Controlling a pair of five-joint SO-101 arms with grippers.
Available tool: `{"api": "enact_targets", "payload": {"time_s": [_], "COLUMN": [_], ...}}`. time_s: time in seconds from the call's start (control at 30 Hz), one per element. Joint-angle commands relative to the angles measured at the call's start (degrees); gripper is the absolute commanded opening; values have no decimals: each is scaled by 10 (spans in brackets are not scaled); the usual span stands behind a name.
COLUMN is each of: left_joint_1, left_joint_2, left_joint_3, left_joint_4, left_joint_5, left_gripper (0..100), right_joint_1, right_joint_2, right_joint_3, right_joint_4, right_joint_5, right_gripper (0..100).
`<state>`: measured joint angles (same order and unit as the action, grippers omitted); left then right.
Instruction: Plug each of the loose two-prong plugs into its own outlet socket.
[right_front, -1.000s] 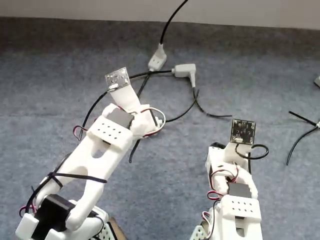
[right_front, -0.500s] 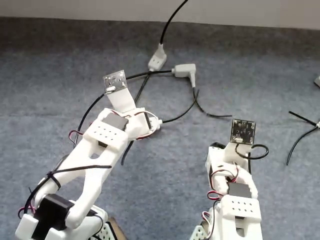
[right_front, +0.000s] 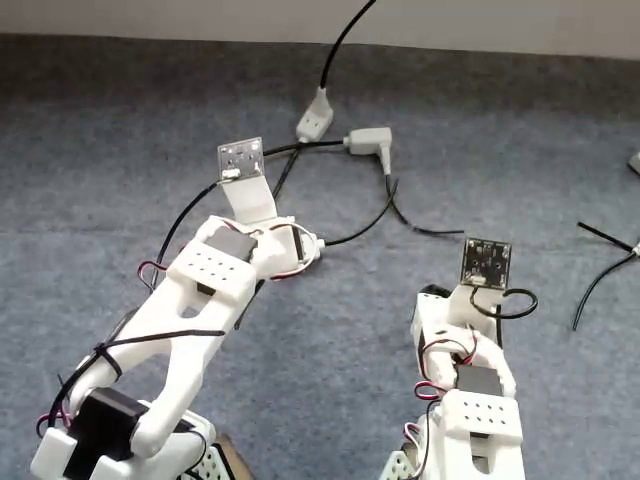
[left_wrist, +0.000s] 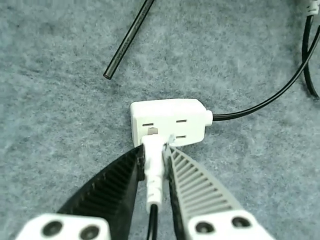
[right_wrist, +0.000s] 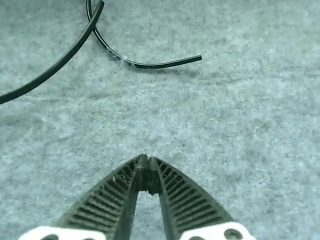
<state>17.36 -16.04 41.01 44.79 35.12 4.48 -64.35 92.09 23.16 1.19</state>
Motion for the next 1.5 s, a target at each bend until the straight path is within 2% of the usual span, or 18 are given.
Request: {"api": "enact_targets", "payload": {"time_s": [0.0, 0.43, 0.63, 0.97, 1.4, 1.47], "left_joint_1": [-7, -31, -29, -4, -9, -9], "left_joint_2": [-2, -1, -2, -2, 0, 0], "left_joint_3": [-3, 0, 29, 29, 34, 36], "left_joint_4": [-18, -19, -60, -62, -64, -84], "left_joint_5": [-6, -7, -7, -7, -7, -7], "left_gripper": [7, 7, 7, 7, 7, 7], "right_joint_1": [7, 7, 7, 7, 7, 7], "right_joint_2": [-7, -7, -7, -7, -7, -7], "right_joint_3": [-4, -4, -3, -3, -3, -3], "right_joint_4": [-12, -12, -12, -12, -12, -12], "right_joint_5": [-3, -3, -3, -3, -3, -3], "right_gripper": [17, 17, 17, 17, 17, 17]}}
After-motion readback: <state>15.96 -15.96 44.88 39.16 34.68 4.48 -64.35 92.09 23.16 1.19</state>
